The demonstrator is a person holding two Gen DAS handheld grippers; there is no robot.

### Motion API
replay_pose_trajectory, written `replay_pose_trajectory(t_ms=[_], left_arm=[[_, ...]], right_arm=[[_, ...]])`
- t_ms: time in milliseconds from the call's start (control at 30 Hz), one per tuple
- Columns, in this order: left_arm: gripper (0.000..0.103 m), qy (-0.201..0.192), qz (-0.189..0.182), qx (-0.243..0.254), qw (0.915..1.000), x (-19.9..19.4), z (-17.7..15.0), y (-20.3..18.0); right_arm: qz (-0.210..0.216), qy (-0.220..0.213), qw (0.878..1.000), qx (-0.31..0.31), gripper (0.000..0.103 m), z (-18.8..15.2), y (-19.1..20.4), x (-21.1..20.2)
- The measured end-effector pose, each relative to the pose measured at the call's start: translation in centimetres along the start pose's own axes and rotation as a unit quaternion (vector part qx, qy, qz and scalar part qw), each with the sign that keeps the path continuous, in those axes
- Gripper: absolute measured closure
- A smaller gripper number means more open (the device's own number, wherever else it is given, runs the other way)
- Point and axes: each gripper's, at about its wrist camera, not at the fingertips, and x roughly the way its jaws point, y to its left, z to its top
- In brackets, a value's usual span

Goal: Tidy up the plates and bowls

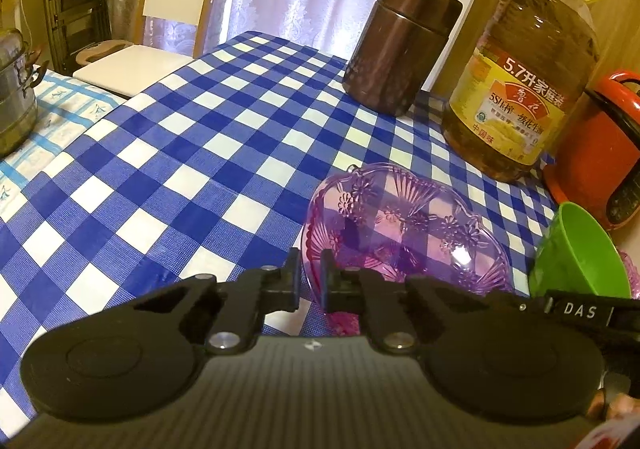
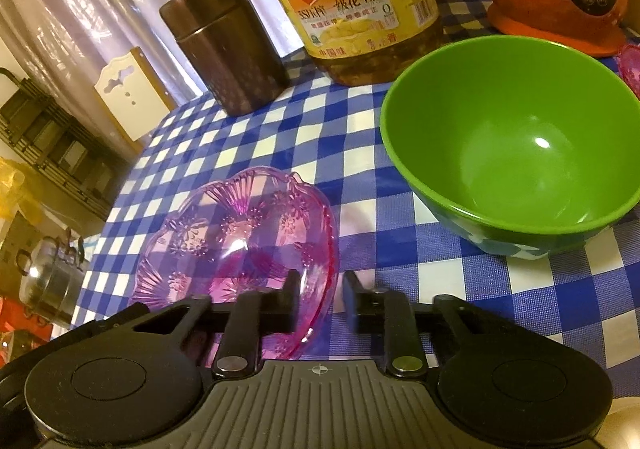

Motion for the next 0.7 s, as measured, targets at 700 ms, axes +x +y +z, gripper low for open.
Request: replay_pose_trajectory(t_ms=[700], left_arm=[[0.095, 0.006, -0.003, 0.015, 0.9999, -4.2, -0.4, -1.2]], right_arm=[[0.002, -0.008, 1.0, -0.005, 0.093, -0.4, 0.4, -4.2]])
